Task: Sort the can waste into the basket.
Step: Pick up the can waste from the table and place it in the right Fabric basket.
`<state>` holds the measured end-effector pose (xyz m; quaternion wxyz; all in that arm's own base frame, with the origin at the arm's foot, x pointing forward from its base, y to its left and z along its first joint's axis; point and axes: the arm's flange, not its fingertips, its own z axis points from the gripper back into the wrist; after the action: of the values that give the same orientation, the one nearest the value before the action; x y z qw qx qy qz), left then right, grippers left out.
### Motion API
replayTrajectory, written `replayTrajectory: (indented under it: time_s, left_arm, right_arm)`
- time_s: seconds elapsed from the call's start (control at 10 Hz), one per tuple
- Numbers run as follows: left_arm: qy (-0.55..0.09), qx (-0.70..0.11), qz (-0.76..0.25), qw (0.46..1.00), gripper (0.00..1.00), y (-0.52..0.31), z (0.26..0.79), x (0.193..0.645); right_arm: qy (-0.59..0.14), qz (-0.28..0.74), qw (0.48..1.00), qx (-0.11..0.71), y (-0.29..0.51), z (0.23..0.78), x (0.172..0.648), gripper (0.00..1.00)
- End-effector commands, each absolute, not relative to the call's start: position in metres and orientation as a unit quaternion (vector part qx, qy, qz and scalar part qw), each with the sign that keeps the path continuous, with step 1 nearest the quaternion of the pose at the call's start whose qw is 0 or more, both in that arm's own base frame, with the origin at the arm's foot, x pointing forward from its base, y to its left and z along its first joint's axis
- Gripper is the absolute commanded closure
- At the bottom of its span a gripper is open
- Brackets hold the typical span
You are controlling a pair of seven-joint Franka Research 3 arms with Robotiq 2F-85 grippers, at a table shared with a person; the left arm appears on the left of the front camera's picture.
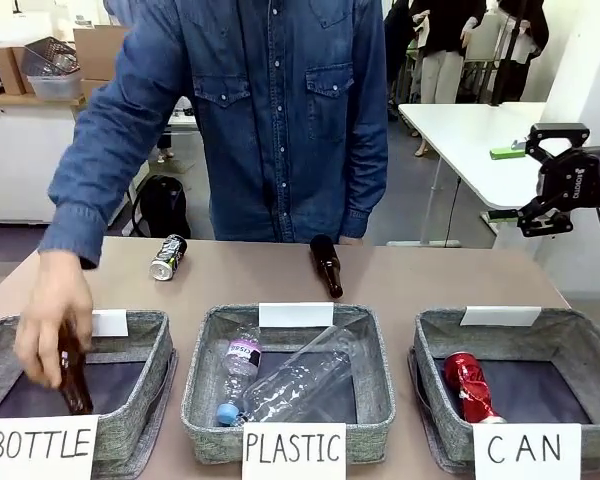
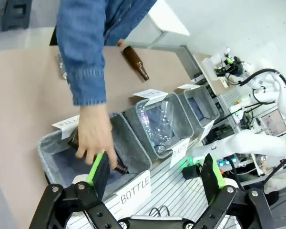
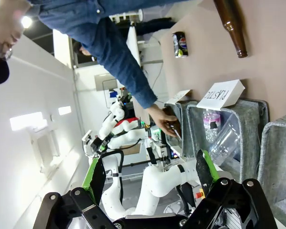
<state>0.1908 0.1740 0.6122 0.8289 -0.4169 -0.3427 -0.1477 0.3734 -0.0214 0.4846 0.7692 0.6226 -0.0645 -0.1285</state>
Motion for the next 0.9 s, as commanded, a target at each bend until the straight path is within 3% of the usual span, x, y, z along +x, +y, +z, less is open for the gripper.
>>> replayTrajectory:
  time_s: [0.0,0.3,0.7,0.8]
  left_arm:
    - [-0.366,-0.440,-0.149,0.806,0.00,0.193,0.612,0.179]
    - [-0.352,-0.432,-0.145,0.818,0.00,0.189,0.603,0.186]
    - [-0.307,-0.342,-0.140,0.877,0.00,0.142,0.586,0.249]
    - [-0.312,-0.353,-0.148,0.870,0.00,0.138,0.589,0.253]
  right_arm:
    - [-0.069,-0.116,0.771,0.622,-0.025,0.486,0.375,0.00]
    - [-0.069,-0.116,0.771,0.622,-0.025,0.486,0.375,0.00]
    - [-0.069,-0.116,0.771,0.622,-0.025,0.486,0.375,0.00]
    - [-0.069,-0.116,0.771,0.622,-0.025,0.486,0.375,0.00]
